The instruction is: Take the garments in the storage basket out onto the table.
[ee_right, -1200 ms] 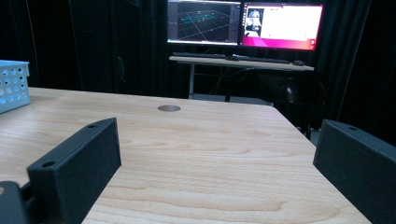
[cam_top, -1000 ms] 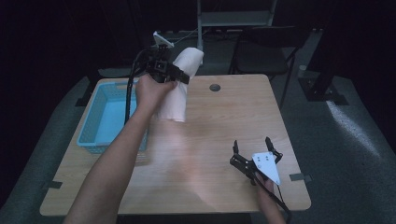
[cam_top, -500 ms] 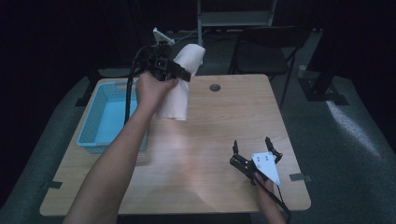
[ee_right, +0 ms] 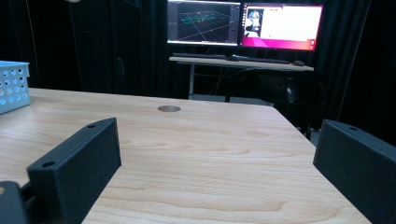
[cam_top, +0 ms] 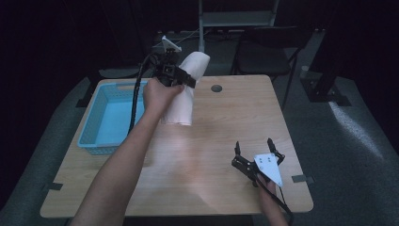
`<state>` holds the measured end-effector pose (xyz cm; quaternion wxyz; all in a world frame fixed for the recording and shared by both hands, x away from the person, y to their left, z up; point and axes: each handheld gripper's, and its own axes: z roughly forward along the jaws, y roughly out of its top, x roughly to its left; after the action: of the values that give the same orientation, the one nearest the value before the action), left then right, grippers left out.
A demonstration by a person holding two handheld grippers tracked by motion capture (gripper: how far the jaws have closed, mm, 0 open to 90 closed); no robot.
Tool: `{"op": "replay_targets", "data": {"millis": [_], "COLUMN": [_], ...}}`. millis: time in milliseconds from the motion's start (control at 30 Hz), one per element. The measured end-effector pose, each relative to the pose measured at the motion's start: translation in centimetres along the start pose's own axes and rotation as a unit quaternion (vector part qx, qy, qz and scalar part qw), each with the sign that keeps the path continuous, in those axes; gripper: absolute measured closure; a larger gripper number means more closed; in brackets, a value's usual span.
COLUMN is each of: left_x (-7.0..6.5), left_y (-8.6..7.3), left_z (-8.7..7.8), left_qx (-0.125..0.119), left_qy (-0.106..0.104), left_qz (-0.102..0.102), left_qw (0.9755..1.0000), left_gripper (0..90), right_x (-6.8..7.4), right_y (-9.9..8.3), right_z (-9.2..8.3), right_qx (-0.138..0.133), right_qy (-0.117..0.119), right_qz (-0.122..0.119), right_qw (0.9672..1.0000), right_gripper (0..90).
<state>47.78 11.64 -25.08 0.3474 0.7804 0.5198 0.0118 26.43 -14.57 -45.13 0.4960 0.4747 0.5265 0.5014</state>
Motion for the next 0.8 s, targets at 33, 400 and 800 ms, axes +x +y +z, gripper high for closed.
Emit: {"op": "replay_targets", "data": {"millis": [33, 400, 800], "left_x": [0.0, 0.7, 0.6], "left_y": [-0.1, -0.9, -1.4], "left_z": [0.3, 2.6, 4.7], "left_qx": [0.001, 0.011, 0.037], "left_qy": [-0.003, -0.005, 0.008], "left_qz": [-0.001, -0.008, 0.006], "left_qw": [1.0000, 0.9999, 0.9993], "left_gripper": [64.0, 64.0, 63.9], "right_x": [0.0, 0.0, 0.0], "right_y": [0.0, 0.0, 0.0], "right_z": [0.0, 0.0, 0.0], "right_qx": [0.000, -0.001, -0.001], "right_qy": [0.000, 0.000, -0.002], "right_qz": [0.000, 0.000, 0.002], "right_qw": [1.0000, 1.0000, 1.0000], "right_gripper": [0.1, 0.1, 0.1]}}
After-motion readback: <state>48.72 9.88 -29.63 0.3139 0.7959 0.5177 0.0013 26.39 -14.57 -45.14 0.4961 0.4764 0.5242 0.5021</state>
